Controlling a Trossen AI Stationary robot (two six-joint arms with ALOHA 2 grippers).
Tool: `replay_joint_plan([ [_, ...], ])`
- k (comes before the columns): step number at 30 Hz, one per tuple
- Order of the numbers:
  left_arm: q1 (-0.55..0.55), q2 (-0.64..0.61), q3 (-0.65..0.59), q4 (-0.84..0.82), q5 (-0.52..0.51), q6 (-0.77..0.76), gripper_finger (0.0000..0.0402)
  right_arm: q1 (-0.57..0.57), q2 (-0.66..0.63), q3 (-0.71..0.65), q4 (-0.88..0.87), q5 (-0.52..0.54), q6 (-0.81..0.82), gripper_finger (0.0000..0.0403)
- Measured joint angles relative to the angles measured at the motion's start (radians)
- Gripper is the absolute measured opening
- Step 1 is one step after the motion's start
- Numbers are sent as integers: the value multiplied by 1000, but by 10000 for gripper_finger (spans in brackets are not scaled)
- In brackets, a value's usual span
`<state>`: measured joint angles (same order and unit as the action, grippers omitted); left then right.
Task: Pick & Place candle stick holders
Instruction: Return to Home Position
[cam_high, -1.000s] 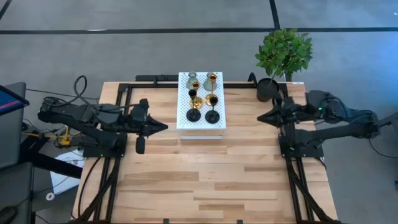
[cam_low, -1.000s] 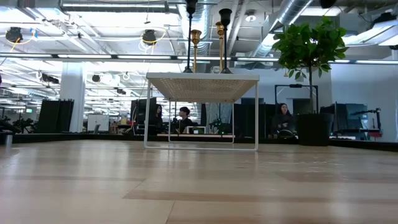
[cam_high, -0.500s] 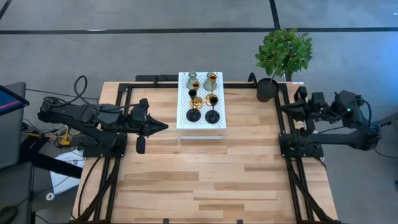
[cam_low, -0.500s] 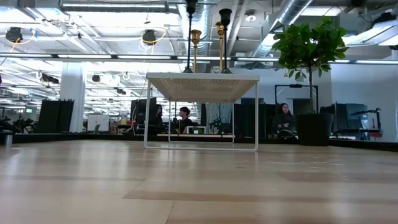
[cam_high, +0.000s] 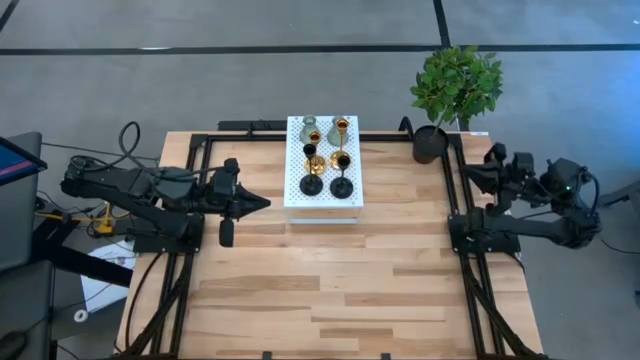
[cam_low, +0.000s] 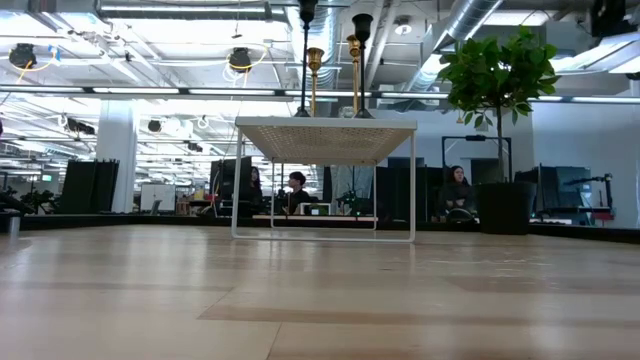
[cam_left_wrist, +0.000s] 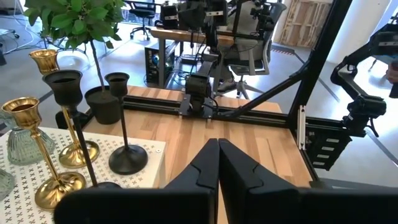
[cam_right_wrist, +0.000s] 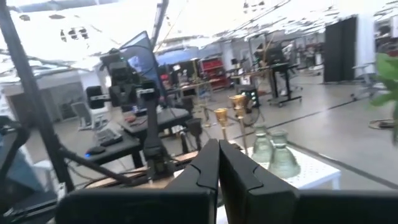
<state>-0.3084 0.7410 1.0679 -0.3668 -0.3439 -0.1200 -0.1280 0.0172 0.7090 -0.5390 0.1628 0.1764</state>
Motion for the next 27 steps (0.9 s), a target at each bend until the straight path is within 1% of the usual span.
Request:
replay_joint_plan([
  [2, 0, 0, 0, 0, 0, 0, 4, 0, -12, -20, 12, 24, 0, 0],
  [4, 0, 0, 0, 0, -2, 0, 5, -2, -12, -30, -16, 42, 5, 0],
  [6, 0, 0, 0, 0, -4, 0, 5, -3, -4, -27, 9, 69, -9, 0],
  [9, 0, 0, 0, 0, -7, 0, 4, -4, 1, -52, 8, 75, -11, 0],
  [12, 0, 0, 0, 0, -8, 0, 5, -4, -7, -96, 92, 73, -11, 0],
  [16, 0, 0, 0, 0, -8, 0, 4, -3, -12, -206, 179, 69, -2, 0],
  [18, 0, 0, 0, 0, -8, 0, 4, -3, -12, -263, 226, 50, -2, 0],
  [21, 0, 0, 0, 0, -8, 0, 6, -3, -12, -356, 292, -36, 26, 0],
  [23, 0, 0, 0, 0, -8, 0, 6, -3, -12, -403, 318, -71, 52, 0],
  [25, 0, 0, 0, 0, -8, 0, 5, -3, -13, -437, 340, -79, 75, 0],
  [27, 0, 0, 0, 0, -8, 0, 4, -3, -13, -480, 357, -66, 84, 0],
])
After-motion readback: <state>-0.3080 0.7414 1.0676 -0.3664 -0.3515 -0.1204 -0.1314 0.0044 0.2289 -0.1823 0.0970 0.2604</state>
